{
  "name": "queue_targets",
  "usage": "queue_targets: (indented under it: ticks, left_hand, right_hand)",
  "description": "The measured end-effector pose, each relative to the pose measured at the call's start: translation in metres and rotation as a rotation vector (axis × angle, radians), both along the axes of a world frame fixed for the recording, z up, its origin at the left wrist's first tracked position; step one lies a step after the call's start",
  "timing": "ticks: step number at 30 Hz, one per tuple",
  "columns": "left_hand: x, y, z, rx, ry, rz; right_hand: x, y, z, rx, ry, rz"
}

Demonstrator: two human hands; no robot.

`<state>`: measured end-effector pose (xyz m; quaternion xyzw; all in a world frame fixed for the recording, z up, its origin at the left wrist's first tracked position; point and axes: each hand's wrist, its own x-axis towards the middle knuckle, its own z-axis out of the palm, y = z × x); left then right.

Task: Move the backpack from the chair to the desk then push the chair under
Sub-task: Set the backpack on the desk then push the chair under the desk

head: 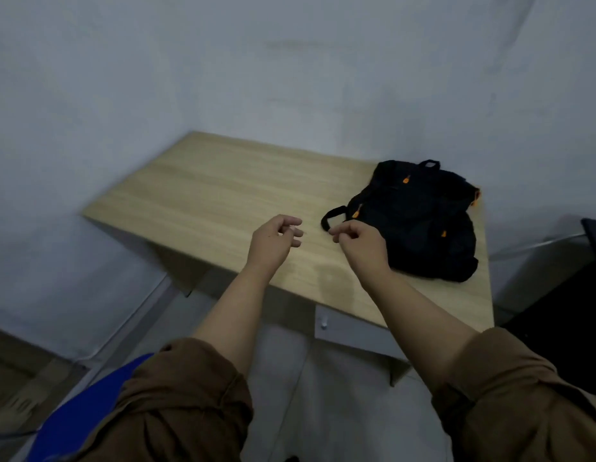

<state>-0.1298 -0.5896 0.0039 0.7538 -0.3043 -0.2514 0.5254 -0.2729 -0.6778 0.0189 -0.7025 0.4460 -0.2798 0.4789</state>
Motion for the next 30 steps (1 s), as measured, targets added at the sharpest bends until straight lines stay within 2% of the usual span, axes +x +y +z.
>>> queue_targets:
  ticks: [5,8,17,25,30]
  left_hand:
    - [-0.007,0.041,-0.003,-0.009,0.026,0.048]
    - [-0.020,0.123,-0.012,-0.054,0.028,0.168]
    - [-0.034,0.343,-0.008,0.003,0.023,0.516]
    - [-0.005,0.521,0.004,0.017,-0.051,0.778]
    - [0.033,0.628,-0.008,0.095,-0.118,0.884]
  right_hand:
    - [0.003,0.032,0.000,-0.012,0.004,0.047]
    - [0.001,0.097,-0.010,0.002,0.020,0.185]
    - [0.021,0.281,-0.018,0.047,0.057,0.514]
    - [0.073,0.444,-0.028,0.065,0.082,0.814]
    - [0.113,0.547,-0.038,0.085,0.098,0.892]
